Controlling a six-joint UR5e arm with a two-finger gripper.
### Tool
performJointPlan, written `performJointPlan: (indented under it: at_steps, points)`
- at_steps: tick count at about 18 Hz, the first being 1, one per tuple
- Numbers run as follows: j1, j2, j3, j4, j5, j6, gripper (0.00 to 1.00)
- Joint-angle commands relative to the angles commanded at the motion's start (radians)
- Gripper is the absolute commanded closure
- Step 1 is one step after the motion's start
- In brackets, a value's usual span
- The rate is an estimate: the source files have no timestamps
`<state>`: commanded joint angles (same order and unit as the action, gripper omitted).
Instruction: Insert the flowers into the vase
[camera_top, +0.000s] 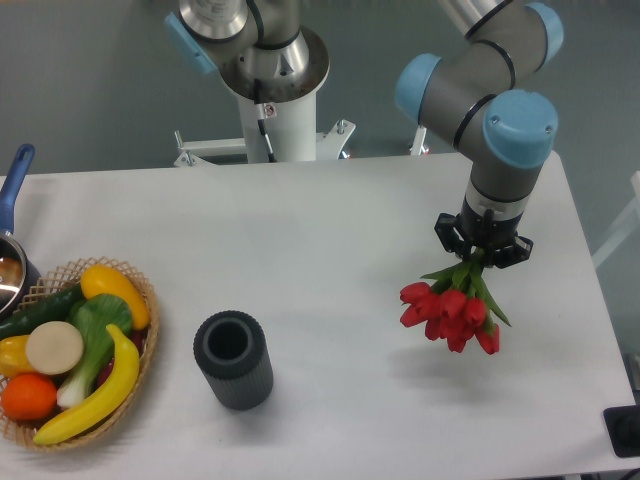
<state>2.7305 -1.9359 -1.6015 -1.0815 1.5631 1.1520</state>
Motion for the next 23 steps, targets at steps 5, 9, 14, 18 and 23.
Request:
performJointPlan:
  at_steps: [5,9,14,18,23]
  points:
    - [-0.002,-0.002,0.002,0.0,0.0,0.002,0.98]
    - [-0.003,0.011,0.005,0.002,-0.032,0.003,1.0]
    - [-0.005,0.012,0.041,0.011,-0.199,0.002,1.0]
    - [-0.006,0.015,0.058,0.047,-0.326,-0.06,0.99]
    - [-0.072,0.014,0.064,0.081,-0.434,-0.13,0.99]
